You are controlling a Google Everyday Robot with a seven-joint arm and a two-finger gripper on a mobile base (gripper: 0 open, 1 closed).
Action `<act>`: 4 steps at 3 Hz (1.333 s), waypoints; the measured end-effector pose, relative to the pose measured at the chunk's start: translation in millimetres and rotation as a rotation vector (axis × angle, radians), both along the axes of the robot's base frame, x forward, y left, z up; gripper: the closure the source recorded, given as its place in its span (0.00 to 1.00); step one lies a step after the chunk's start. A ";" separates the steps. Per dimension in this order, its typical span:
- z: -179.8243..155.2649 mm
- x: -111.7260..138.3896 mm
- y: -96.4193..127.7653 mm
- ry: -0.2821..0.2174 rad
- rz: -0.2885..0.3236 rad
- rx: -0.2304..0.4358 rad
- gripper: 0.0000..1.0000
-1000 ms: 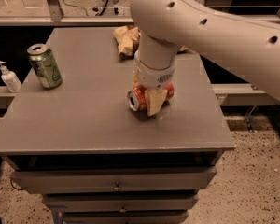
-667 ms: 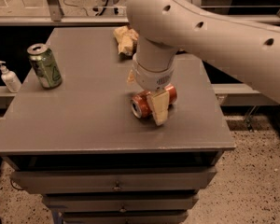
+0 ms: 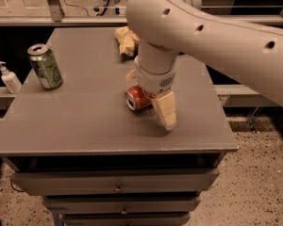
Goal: Knock coke can over
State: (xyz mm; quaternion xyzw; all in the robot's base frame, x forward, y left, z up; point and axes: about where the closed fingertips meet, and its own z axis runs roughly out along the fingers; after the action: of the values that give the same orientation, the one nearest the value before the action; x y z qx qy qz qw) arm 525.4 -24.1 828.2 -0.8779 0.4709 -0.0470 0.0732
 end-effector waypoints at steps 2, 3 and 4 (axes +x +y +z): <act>-2.0 -1.4 -6.4 -0.001 -0.003 -0.009 0.00; 9.3 4.0 -14.6 0.037 -0.065 0.092 0.00; 32.1 21.4 -46.2 0.096 -0.203 0.291 0.00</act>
Offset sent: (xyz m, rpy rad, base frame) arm -0.0036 -0.0104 -0.0053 -0.0301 -0.0018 0.0056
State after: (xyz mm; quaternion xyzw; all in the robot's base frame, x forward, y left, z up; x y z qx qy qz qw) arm 546.8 -70.3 860.3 -0.8073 0.5618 0.0566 0.1715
